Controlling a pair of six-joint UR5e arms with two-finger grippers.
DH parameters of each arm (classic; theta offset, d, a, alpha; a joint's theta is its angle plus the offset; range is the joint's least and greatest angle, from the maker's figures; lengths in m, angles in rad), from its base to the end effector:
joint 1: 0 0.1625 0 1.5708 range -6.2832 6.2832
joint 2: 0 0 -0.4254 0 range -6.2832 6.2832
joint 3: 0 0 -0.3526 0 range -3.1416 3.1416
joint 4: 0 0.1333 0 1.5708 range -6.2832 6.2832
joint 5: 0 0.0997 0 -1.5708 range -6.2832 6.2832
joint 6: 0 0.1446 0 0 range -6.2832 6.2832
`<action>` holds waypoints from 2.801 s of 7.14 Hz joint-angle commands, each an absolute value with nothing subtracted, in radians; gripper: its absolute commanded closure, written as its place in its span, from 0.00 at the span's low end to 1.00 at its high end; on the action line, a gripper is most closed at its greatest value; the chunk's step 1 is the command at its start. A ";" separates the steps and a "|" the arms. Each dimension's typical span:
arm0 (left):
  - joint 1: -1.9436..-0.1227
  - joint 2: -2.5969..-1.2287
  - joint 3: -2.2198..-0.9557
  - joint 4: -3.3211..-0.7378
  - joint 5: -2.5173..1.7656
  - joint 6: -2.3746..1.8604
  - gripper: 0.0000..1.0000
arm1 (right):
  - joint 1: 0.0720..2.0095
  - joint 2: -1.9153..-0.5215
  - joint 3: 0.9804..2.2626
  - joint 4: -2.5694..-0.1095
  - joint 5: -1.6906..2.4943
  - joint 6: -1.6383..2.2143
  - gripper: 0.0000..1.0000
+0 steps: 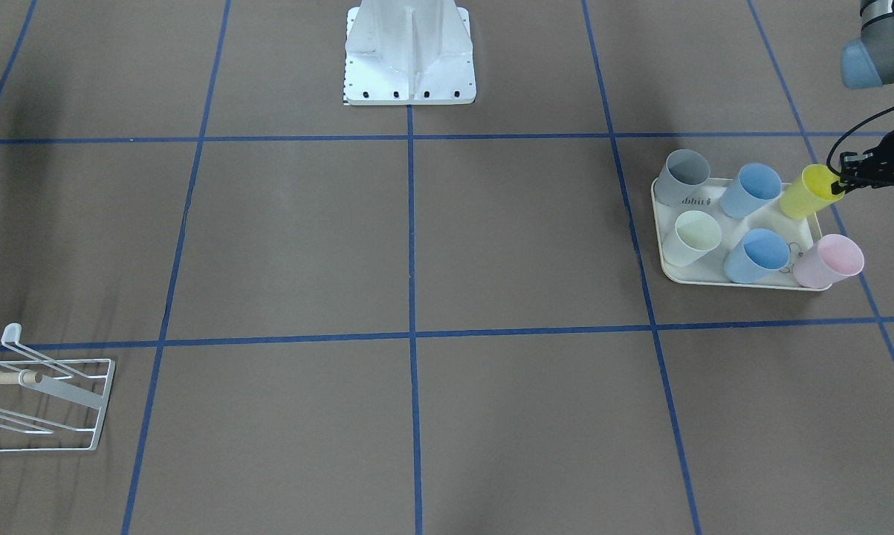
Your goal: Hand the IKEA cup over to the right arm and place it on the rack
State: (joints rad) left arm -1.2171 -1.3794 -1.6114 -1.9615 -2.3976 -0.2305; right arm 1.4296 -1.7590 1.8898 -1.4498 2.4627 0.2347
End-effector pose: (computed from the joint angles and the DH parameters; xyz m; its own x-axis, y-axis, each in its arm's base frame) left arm 0.1091 -0.3731 0.7045 0.6364 0.1799 -0.7501 -0.1962 0.9782 0.0680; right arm -0.0342 -0.3882 0.5975 0.6098 -0.0497 0.7910 -0.0057 0.9977 0.0670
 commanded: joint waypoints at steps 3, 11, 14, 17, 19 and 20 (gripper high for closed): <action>-1.340 -1.373 -1.708 -1.950 -2.419 -0.222 1.00 | 1.430 -1.758 1.891 -1.445 2.464 0.235 0.00; -1.235 -1.656 -1.943 -1.900 -2.516 -1.032 1.00 | 1.247 -1.654 1.891 -0.935 2.514 0.914 0.01; -1.039 -1.879 -1.917 -2.019 -2.490 -1.449 1.00 | 1.175 -1.563 1.885 -0.853 2.513 1.119 0.02; -0.901 -2.076 -1.886 -2.095 -2.449 -1.822 1.00 | 1.143 -1.423 1.887 -0.804 2.470 1.378 0.02; -0.851 -2.109 -1.871 -2.185 -2.387 -2.010 1.00 | 1.051 -1.355 1.881 -0.695 2.334 1.561 0.02; -0.839 -2.112 -1.856 -2.248 -2.308 -2.095 1.00 | 0.981 -1.330 1.879 -0.633 2.241 1.662 0.02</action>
State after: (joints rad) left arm -0.8583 -2.1018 -1.8709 -2.1781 -2.3809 -1.9857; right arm 1.0578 -1.3652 1.8816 -0.7047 2.3471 1.5437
